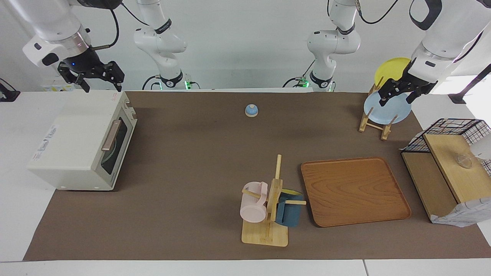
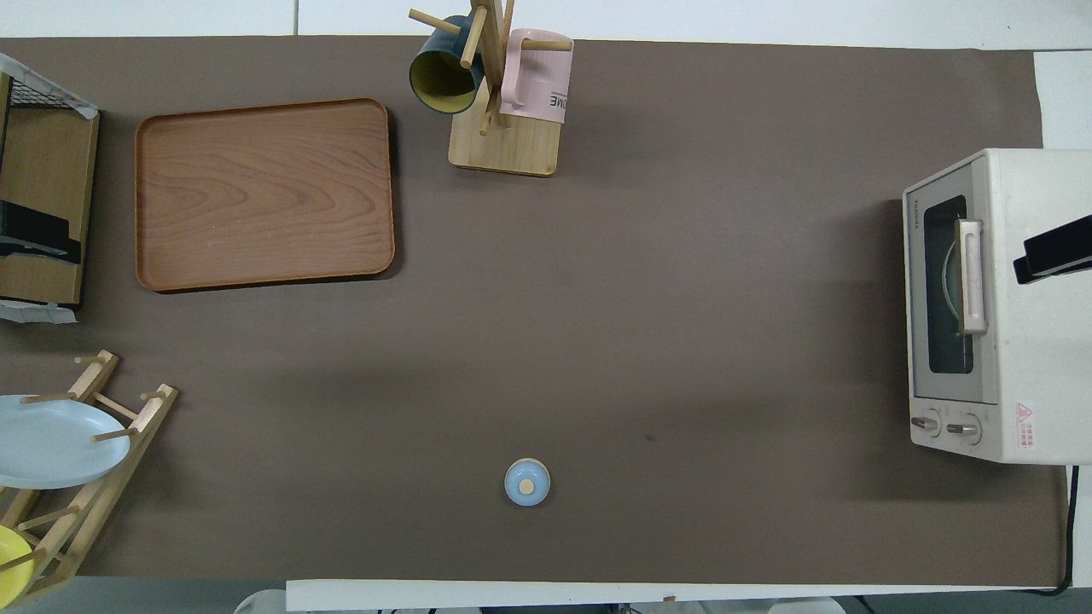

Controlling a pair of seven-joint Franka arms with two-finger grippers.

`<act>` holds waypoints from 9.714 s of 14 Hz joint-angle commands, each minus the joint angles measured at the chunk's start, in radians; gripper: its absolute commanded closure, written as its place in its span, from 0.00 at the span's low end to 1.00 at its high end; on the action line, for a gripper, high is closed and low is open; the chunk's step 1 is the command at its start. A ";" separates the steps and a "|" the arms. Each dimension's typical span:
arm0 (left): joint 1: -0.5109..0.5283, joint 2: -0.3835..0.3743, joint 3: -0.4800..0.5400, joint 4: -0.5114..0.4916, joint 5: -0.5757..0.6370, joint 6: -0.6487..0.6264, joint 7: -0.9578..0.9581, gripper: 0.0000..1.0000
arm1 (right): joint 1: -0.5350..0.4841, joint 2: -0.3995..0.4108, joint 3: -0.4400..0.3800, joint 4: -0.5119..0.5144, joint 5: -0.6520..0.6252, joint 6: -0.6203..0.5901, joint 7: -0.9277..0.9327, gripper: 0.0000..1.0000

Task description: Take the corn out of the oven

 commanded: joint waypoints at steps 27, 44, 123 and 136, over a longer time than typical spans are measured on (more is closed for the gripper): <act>0.000 -0.020 0.001 -0.023 0.005 0.020 -0.009 0.00 | -0.004 0.096 0.001 -0.354 -0.168 0.441 0.083 1.00; 0.000 -0.020 0.001 -0.023 0.004 0.020 -0.011 0.00 | 0.113 0.330 0.007 -0.458 -0.026 0.881 0.271 1.00; -0.708 0.475 -0.022 -0.219 0.004 0.851 -0.991 0.88 | 0.255 0.309 0.059 -0.454 -0.222 0.653 0.403 0.99; -0.232 0.400 -0.002 -0.148 0.005 0.696 -0.352 1.00 | 0.209 0.326 0.061 -0.468 -0.390 0.606 0.374 0.99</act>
